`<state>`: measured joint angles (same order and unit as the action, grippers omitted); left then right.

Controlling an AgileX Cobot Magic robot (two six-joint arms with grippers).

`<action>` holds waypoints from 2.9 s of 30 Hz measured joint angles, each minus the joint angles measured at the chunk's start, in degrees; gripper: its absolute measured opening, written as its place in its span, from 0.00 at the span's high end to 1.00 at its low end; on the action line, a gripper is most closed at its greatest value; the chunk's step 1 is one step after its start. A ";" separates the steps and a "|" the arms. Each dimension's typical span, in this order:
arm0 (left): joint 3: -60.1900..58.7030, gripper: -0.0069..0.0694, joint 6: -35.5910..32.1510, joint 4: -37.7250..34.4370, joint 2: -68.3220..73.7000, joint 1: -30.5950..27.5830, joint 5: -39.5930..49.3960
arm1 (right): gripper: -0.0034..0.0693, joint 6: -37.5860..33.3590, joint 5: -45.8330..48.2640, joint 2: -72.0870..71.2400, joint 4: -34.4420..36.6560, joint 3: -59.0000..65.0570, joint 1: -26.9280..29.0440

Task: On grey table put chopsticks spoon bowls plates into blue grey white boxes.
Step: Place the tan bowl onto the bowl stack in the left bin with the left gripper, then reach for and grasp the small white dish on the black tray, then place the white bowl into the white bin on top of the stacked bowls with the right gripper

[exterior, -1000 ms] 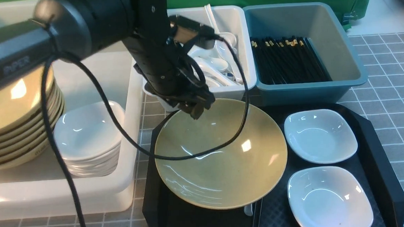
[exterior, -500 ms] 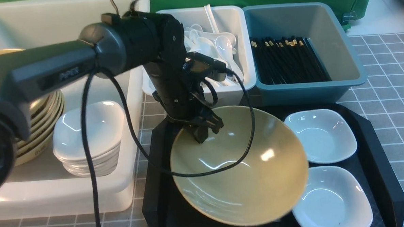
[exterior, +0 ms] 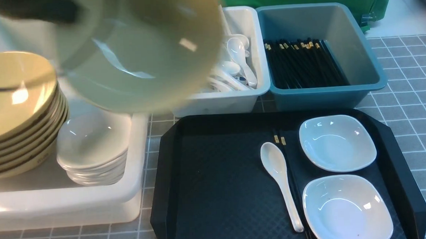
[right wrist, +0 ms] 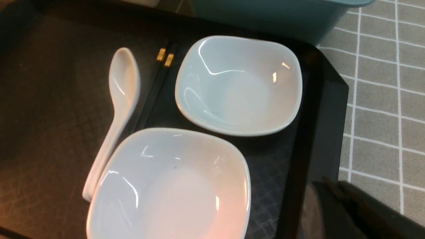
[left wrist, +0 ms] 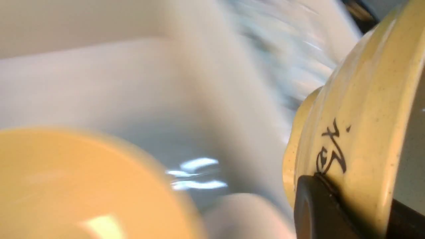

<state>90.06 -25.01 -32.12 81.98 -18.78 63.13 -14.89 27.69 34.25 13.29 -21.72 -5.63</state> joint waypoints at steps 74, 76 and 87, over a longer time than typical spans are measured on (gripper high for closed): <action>-70.04 0.92 39.75 46.32 -81.58 7.49 -29.26 | 0.87 -40.21 4.86 50.84 66.30 -41.68 -22.92; -71.64 0.92 39.82 46.32 -81.59 7.49 -30.92 | 0.86 -46.24 2.09 57.50 71.98 -47.08 -27.72; -72.04 0.92 39.82 46.51 -81.69 7.49 -35.42 | 0.52 -45.82 1.23 80.59 74.14 -67.07 -32.63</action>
<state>18.02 14.81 14.38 0.29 -11.28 27.71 -60.70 28.92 114.84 87.44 -88.79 -38.26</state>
